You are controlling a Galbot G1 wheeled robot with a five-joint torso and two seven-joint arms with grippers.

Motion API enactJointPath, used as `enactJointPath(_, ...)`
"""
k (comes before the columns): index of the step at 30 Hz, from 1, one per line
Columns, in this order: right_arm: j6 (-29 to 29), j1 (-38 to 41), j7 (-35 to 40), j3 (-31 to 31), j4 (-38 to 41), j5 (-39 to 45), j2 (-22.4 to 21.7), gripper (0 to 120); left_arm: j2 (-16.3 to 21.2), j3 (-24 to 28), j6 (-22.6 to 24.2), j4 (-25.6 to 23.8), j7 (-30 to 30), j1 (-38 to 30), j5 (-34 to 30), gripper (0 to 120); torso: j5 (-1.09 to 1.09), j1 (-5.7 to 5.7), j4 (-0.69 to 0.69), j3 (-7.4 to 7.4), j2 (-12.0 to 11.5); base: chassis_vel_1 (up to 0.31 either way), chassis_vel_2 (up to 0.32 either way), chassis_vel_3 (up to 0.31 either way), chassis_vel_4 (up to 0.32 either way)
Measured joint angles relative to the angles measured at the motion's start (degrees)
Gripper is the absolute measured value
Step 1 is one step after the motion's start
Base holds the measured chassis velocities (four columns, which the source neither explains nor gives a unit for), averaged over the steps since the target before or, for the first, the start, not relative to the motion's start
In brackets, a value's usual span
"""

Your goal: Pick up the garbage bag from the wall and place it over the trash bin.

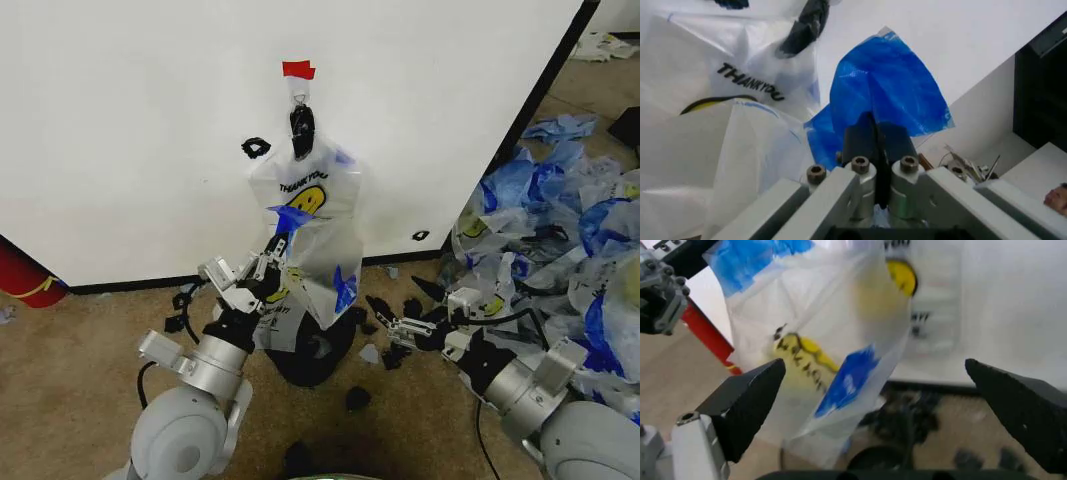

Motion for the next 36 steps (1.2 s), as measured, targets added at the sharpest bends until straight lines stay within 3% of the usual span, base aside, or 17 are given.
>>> enactJointPath(3,0.56,-0.56,-0.44,-0.62,0.0,3.1,0.56,99,-0.35,0.38,-0.05,0.52,0.09,-0.41,0.12,0,-0.01,0.0,-0.01,0.0,0.0,0.0,0.0,0.0,0.0)
enactJointPath(6,0.75,-0.81,-0.82,-2.29,0.0,6.07,3.8,99,-1.05,0.82,-0.1,1.25,0.14,-0.71,0.37,0,0.03,0.0,-0.01,0.0,0.0,0.0,0.0,0.0,0.0)
enactJointPath(14,-0.65,2.17,2.67,-8.58,-0.01,5.91,9.79,99,-1.89,1.51,-0.22,2.56,0.33,-0.51,1.43,0,-0.01,0.0,-0.01,0.0,0.0,0.0,0.0,0.0,0.0)
enactJointPath(18,-0.89,8.5,5.89,-16.31,-0.01,5.12,15.11,98,-2.43,1.89,-0.3,3.15,0.39,-0.04,2.08,0,-0.01,0.0,-0.01,0.0,0.0,0.0,0.0,0.0,0.0)
enactJointPath(23,-0.9,12.27,8.52,-21.34,-0.01,3.5,20.98,97,-1.98,1.43,-0.36,3.46,0.4,0.23,2.15,0,0.01,0.0,0.0,-0.01,0.0,0.0,0.0,0.0,0.0)
enactJointPath(36,-0.68,11.32,12.44,-24.3,-2.06,-2.4,27.09,97,-2.04,1.24,-0.54,4.33,0.37,0.4,2.23,0,0.0,0.0,-0.01,-0.01,0.0,0.0,0.0,0.0,0.0)
